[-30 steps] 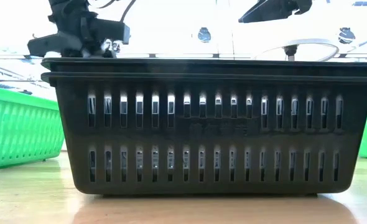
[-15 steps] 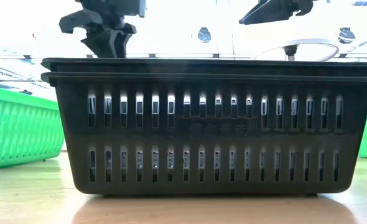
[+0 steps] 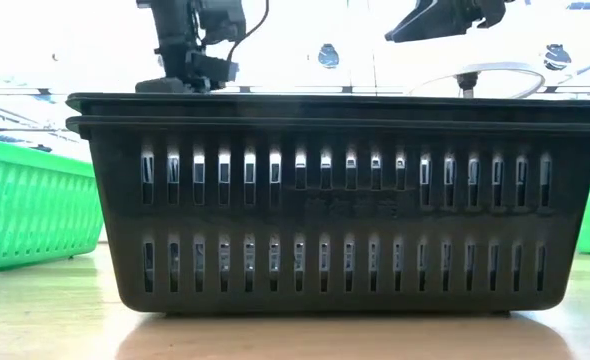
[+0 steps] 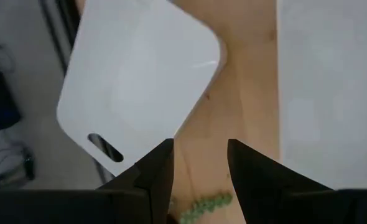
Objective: Stack baskets by color
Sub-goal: Stack the top white bin into the stacked bottom white bins
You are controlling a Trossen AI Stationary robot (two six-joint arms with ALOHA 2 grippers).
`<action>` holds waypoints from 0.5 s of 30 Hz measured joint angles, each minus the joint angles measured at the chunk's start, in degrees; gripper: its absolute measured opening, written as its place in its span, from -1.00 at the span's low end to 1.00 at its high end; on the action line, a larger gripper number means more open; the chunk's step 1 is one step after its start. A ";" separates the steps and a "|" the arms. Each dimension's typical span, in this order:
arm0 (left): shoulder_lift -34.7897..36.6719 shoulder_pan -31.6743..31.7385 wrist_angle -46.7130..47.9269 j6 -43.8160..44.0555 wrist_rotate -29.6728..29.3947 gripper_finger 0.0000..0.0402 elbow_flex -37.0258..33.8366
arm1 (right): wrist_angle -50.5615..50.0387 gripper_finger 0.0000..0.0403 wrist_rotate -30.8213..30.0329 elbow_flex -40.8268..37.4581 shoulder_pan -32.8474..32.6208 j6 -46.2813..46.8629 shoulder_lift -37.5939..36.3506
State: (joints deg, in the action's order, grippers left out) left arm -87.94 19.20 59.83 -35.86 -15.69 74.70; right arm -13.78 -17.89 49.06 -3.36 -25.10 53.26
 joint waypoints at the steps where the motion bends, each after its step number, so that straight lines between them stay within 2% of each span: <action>1: 0.00 1.67 -0.04 -2.12 1.55 -0.24 0.00 | -0.09 0.03 0.00 0.00 0.00 0.00 0.01; 9: 0.00 10.21 -4.32 -17.79 10.45 -0.24 -0.02 | -1.49 0.03 0.00 0.00 0.00 0.00 0.01; 15: -1.51 12.33 -5.64 -23.77 11.46 -0.24 -0.02 | -1.50 0.03 0.00 0.00 -0.01 0.23 0.02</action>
State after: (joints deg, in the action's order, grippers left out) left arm -89.45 31.53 54.18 -59.64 -4.23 74.67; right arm -15.28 -17.89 49.06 -3.36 -24.87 53.28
